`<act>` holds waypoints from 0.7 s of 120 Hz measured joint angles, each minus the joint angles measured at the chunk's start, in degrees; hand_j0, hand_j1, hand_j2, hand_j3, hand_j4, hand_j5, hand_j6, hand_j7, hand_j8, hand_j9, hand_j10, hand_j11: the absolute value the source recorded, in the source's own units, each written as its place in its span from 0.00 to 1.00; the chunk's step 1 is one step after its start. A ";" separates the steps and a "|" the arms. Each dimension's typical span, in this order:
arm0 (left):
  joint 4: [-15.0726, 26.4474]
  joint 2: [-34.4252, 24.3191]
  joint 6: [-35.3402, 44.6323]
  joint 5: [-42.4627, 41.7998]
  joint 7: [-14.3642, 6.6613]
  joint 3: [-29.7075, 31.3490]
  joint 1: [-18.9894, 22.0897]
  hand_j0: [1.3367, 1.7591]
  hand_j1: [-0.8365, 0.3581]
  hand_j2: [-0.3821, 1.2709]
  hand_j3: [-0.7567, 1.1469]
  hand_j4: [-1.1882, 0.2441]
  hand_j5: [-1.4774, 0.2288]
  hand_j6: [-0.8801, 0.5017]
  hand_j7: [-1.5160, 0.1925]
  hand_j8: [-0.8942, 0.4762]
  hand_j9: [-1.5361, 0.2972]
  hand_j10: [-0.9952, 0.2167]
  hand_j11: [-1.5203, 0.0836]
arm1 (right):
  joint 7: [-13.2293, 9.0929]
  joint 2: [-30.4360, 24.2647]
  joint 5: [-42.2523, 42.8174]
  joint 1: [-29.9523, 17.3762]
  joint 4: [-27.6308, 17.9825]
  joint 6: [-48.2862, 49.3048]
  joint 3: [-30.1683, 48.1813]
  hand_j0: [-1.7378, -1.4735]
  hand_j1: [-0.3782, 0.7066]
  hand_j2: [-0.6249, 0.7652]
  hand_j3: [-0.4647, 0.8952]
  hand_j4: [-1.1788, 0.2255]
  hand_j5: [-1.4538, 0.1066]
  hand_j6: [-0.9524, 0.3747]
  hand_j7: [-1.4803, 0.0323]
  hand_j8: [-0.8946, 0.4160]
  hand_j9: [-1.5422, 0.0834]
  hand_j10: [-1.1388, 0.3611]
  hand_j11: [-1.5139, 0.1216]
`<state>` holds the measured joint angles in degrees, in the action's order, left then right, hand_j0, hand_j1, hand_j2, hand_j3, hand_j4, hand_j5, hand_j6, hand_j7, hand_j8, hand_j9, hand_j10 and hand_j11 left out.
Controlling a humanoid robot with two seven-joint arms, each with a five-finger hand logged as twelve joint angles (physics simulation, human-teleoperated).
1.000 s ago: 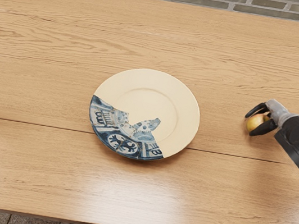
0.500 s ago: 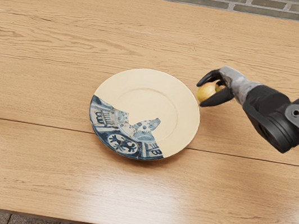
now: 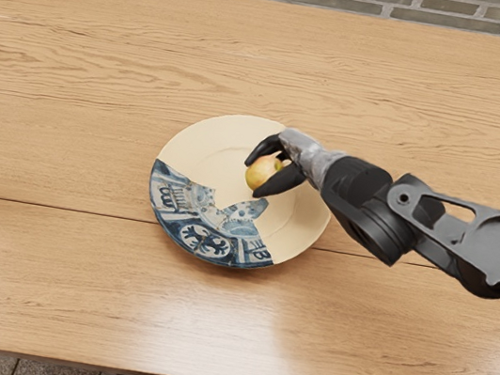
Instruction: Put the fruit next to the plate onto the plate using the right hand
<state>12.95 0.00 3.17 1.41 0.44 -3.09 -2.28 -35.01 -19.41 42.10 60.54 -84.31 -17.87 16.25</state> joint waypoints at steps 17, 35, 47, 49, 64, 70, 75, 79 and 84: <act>-0.02 0.00 0.00 0.00 0.00 0.01 0.00 0.76 0.99 0.23 0.40 0.83 0.87 0.64 0.89 0.65 0.84 0.82 0.95 | 0.00 1.60 0.34 -0.72 1.40 -0.03 -0.42 0.34 0.65 0.54 0.34 0.33 0.27 0.49 0.33 0.52 0.33 0.48 0.30; -0.02 0.00 0.00 0.00 0.00 0.01 0.00 0.76 0.99 0.23 0.40 0.83 0.87 0.64 0.89 0.65 0.84 0.82 0.95 | 0.00 2.70 0.70 -0.99 2.87 -0.07 -0.92 0.33 0.49 0.51 0.34 0.46 0.44 0.53 0.50 0.54 0.49 0.54 0.46; -0.01 0.00 0.00 0.00 0.00 0.02 0.00 0.76 0.99 0.23 0.40 0.83 0.87 0.64 0.89 0.65 0.84 0.82 0.95 | 0.01 2.42 0.89 -0.78 2.08 0.06 -0.40 0.32 0.32 0.48 0.34 0.60 0.63 0.59 0.68 0.59 0.66 0.62 0.64; -0.01 0.00 0.00 0.00 0.00 0.02 0.00 0.76 0.99 0.23 0.40 0.83 0.87 0.64 0.89 0.65 0.84 0.82 0.95 | 0.01 2.26 0.90 -0.74 1.87 0.23 -0.10 0.32 0.30 0.48 0.34 0.62 0.65 0.60 0.70 0.60 0.68 0.63 0.66; 0.00 0.00 0.00 -0.01 0.00 0.01 0.00 0.76 0.99 0.23 0.40 0.83 0.87 0.64 0.89 0.65 0.84 0.82 0.95 | 0.01 -0.22 0.70 -0.87 0.67 8.03 5.93 0.31 0.18 0.47 0.34 0.71 0.77 0.65 0.82 0.63 0.80 0.68 0.77; 0.00 0.00 0.00 -0.01 0.00 0.01 0.00 0.76 0.99 0.23 0.40 0.83 0.87 0.64 0.89 0.65 0.84 0.82 0.95 | 0.01 -1.04 0.52 -1.03 0.28 12.77 8.67 0.31 0.15 0.46 0.34 0.74 0.80 0.66 0.85 0.64 0.83 0.70 0.80; -0.01 0.00 0.00 -0.01 0.00 0.01 0.00 0.76 0.99 0.23 0.40 0.83 0.87 0.64 0.89 0.65 0.84 0.82 0.95 | 0.01 -1.52 0.38 -1.75 -0.07 16.97 11.08 0.31 0.14 0.46 0.34 0.75 0.82 0.67 0.87 0.64 0.85 0.71 0.82; 0.00 0.00 0.00 -0.01 0.00 0.01 0.00 0.76 0.99 0.23 0.40 0.83 0.87 0.64 0.89 0.65 0.84 0.82 0.95 | 0.01 -1.96 0.30 -3.28 -0.54 20.58 13.78 0.31 0.12 0.46 0.34 0.76 0.84 0.67 0.89 0.65 0.86 0.71 0.84; -0.01 0.00 0.00 -0.01 0.00 0.01 0.00 0.76 0.99 0.23 0.40 0.83 0.87 0.64 0.89 0.65 0.84 0.82 0.95 | 0.01 -2.42 0.23 -6.08 -1.01 25.54 18.26 0.31 0.11 0.46 0.34 0.78 0.85 0.68 0.90 0.65 0.87 0.72 0.85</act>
<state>12.95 0.00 3.16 1.41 0.44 -3.08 -2.29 -35.00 -21.83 42.32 54.46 -85.32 7.67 34.51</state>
